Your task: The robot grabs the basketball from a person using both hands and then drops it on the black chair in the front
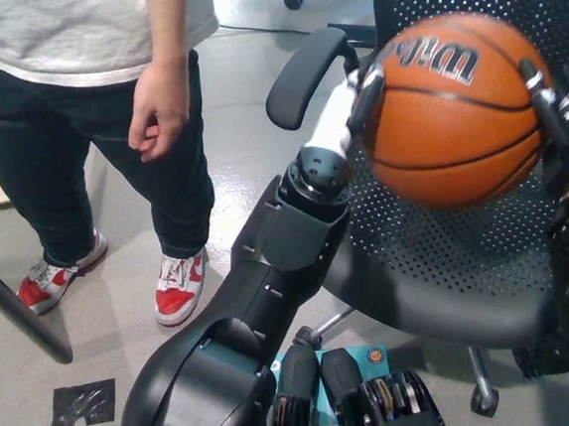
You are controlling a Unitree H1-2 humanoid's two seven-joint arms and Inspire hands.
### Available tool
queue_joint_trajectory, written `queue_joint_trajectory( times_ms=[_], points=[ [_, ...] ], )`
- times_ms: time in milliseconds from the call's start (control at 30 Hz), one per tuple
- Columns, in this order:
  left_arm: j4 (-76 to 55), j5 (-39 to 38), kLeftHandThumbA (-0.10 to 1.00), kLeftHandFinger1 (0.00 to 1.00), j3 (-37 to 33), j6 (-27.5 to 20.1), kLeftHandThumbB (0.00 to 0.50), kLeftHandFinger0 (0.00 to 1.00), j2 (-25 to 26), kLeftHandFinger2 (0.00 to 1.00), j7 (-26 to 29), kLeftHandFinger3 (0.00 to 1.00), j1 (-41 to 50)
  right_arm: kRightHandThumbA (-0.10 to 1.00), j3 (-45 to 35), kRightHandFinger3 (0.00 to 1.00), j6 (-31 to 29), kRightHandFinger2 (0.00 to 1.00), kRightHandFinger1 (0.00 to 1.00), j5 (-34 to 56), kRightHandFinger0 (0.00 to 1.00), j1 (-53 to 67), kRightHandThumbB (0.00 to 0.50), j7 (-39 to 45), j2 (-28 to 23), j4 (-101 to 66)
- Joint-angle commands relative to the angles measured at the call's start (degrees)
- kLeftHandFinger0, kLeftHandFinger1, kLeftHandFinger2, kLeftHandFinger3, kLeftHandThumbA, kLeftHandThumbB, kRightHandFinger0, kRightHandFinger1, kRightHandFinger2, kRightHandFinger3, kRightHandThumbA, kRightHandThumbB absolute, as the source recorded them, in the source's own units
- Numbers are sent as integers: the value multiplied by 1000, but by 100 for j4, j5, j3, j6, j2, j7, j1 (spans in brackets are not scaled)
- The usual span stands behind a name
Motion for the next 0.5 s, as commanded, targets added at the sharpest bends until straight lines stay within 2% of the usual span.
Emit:
queue_joint_trajectory(
  times_ms=[0,100,167,267,333,433,467],
  points=[
    [292,-57,1000,1000,-52,-867,126,1000,-671,1000,-473,1000,-599,1000,177,1000,-680,1000,1000,373,1000,-728,175,1060,285,417],
    [378,-57,1000,1000,-32,-925,127,1000,-676,1000,-468,1000,-636,1000,169,1000,-727,1000,1000,369,1000,-745,176,1086,283,470],
    [518,-37,1000,1000,-49,-972,124,1000,-681,1000,-507,1000,-563,1000,130,1000,-662,1000,1000,364,1000,-768,208,1085,263,804],
    [636,-19,1000,1000,-57,-1045,122,1000,-686,1000,-502,1000,-571,1000,75,1000,-714,1000,1000,389,1000,-789,196,1121,251,963],
    [709,7,1000,1000,-76,-1067,131,1000,-671,1000,-511,1000,-586,1000,7,1000,-772,1000,1000,485,1000,-827,231,1267,246,1145],
    [765,46,1000,1000,-110,-1112,120,1000,-661,1000,-521,1000,-609,1000,-21,1000,-904,1000,1000,453,1000,-869,224,1298,238,1280],
    [802,78,1000,1000,-142,-1112,134,1000,-645,1000,-547,1000,-636,1000,-3,1000,-951,1000,1000,434,1000,-912,223,1392,191,1377]
  ],
)
